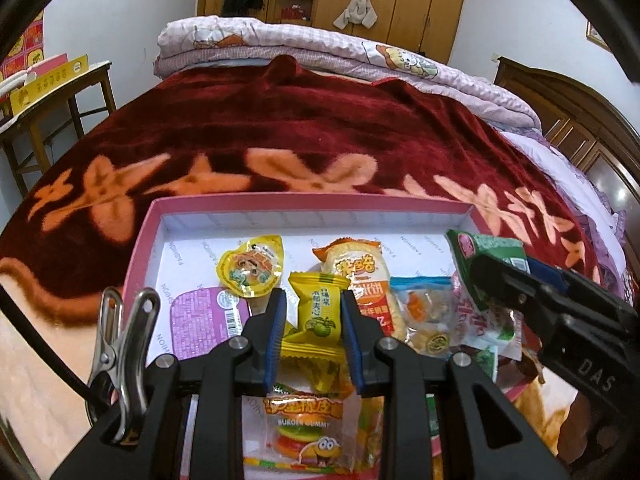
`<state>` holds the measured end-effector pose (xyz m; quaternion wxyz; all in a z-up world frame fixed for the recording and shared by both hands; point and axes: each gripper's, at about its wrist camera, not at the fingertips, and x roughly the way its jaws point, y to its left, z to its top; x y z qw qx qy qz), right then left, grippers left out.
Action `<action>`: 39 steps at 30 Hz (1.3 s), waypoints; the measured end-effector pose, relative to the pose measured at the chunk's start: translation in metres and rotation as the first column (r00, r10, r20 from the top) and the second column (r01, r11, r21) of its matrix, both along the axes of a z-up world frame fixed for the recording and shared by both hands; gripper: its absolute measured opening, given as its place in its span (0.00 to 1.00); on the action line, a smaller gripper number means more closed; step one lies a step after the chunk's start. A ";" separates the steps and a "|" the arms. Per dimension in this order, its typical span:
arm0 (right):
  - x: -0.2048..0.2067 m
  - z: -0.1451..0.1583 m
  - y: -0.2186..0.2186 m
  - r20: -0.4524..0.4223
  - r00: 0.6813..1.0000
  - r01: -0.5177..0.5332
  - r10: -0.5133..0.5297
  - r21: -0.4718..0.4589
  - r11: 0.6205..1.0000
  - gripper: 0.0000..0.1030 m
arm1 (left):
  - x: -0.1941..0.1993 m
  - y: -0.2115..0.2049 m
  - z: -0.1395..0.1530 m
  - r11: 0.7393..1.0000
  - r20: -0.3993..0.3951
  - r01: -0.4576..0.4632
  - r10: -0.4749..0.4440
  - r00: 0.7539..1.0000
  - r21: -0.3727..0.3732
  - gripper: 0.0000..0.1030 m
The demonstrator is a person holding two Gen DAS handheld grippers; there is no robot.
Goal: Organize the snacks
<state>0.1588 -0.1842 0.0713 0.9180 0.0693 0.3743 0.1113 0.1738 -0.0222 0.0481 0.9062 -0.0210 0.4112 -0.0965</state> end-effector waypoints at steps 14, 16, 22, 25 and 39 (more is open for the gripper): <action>0.010 -0.008 0.005 0.000 1.000 -0.012 0.012 -0.007 1.000 0.47 | 0.004 -0.005 -0.005 0.998 0.005 -0.012 0.012 1.000 0.058 0.35; 0.009 -0.008 0.005 0.003 1.000 -0.007 0.008 -0.007 1.000 0.53 | 0.004 -0.004 -0.004 0.998 0.001 -0.016 0.016 1.000 0.055 0.37; 0.003 -0.002 0.003 0.014 1.000 -0.004 0.003 0.012 1.000 0.62 | 0.001 0.000 -0.001 0.999 -0.006 -0.018 0.018 1.000 0.030 0.44; -0.001 0.000 0.004 0.017 1.000 -0.008 0.008 0.023 1.000 0.62 | -0.003 -0.001 0.001 0.999 -0.005 -0.017 0.017 1.000 0.030 0.44; -0.040 0.013 0.002 0.045 0.999 -0.017 0.013 0.077 0.997 0.62 | -0.032 0.001 0.016 1.000 0.024 -0.019 0.018 1.000 0.018 0.50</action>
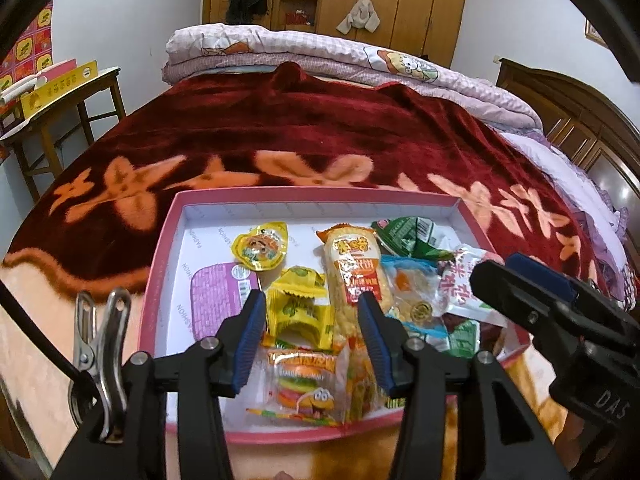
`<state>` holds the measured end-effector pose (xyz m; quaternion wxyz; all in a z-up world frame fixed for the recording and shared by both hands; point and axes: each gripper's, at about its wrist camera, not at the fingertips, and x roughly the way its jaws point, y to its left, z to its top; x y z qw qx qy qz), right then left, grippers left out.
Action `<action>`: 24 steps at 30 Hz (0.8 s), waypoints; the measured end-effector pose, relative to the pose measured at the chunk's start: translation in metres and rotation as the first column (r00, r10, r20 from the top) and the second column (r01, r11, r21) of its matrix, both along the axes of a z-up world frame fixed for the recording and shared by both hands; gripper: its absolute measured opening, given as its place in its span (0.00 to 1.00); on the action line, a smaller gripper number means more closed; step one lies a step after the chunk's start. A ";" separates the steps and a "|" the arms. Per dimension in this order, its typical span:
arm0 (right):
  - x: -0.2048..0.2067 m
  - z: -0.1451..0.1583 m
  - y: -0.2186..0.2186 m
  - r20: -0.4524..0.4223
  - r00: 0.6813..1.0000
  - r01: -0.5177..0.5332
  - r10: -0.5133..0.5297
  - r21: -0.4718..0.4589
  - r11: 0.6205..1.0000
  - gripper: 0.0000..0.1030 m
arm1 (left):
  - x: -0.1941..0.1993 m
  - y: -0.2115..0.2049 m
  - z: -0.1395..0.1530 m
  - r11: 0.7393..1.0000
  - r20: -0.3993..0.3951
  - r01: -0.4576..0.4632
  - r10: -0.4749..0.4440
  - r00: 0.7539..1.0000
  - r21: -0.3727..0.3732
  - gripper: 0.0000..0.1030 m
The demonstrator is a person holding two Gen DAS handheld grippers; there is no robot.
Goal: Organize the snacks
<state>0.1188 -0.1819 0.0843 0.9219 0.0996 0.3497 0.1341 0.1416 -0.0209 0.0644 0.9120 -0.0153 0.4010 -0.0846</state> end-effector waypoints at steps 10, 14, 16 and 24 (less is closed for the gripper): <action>-0.023 -0.004 -0.002 -0.015 1.000 0.003 -0.003 0.000 1.000 0.62 | -0.024 0.006 0.007 1.000 0.009 -0.009 0.009 1.000 0.001 0.50; -0.030 -0.008 -0.001 -0.026 1.000 0.008 -0.008 -0.003 1.000 0.62 | -0.035 0.007 0.007 1.000 0.006 -0.020 0.020 1.000 0.007 0.50; -0.035 -0.010 0.000 -0.033 0.999 0.009 -0.009 -0.004 1.000 0.62 | -0.040 0.007 0.005 1.000 0.001 -0.018 0.018 1.000 0.010 0.50; -0.046 -0.021 0.001 -0.069 0.997 0.019 -0.019 0.004 1.000 0.62 | -0.055 0.010 -0.004 1.000 -0.033 -0.020 0.020 0.999 0.016 0.50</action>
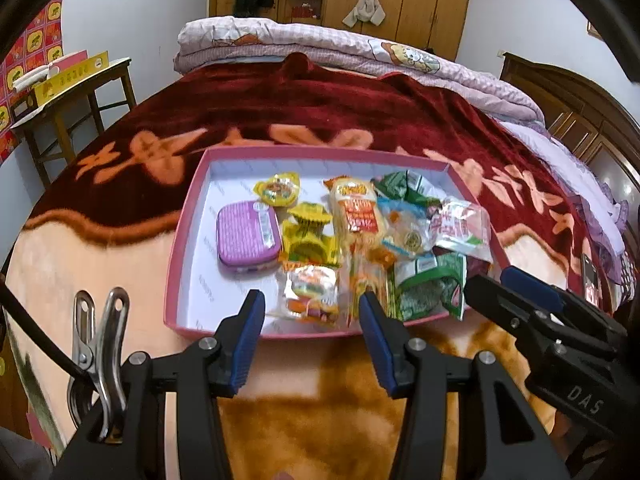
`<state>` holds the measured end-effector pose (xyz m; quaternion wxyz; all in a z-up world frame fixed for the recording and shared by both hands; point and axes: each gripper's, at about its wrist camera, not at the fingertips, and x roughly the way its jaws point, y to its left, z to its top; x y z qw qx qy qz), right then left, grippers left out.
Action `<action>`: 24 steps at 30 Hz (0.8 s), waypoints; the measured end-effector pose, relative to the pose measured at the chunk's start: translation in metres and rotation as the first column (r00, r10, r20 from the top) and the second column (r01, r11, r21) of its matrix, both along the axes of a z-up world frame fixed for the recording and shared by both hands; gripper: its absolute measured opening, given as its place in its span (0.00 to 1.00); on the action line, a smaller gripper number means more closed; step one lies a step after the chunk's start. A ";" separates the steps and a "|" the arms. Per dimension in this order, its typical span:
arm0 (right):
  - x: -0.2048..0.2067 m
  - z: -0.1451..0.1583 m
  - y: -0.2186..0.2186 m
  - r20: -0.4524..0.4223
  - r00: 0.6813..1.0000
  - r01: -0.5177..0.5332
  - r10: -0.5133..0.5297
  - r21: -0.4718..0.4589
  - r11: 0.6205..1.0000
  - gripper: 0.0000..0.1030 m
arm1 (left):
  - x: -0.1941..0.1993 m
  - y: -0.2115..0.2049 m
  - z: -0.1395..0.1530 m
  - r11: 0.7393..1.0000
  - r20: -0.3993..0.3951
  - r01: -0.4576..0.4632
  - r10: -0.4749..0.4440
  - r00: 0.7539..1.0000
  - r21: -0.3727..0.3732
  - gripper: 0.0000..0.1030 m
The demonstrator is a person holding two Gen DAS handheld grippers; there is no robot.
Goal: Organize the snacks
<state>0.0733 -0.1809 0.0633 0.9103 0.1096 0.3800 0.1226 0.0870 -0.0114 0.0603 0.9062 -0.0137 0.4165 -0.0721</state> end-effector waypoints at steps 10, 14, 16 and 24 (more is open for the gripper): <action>-0.003 -0.008 0.010 -0.002 1.000 0.008 -0.009 -0.052 0.999 0.62 | -0.006 0.001 -0.007 0.999 0.021 -0.029 0.028 0.999 0.038 0.50; -0.004 -0.008 0.012 0.005 1.000 0.011 -0.011 -0.064 0.998 0.62 | -0.007 -0.004 -0.009 0.997 0.037 -0.033 0.030 0.999 0.066 0.51; -0.004 -0.008 0.012 0.004 1.000 0.011 -0.010 -0.063 0.998 0.62 | -0.007 -0.004 -0.009 0.997 0.039 -0.034 0.031 0.999 0.068 0.51; -0.004 -0.008 0.012 0.007 1.000 0.010 -0.009 -0.075 0.997 0.62 | -0.007 -0.002 -0.009 0.998 0.036 -0.036 0.034 0.999 0.053 0.52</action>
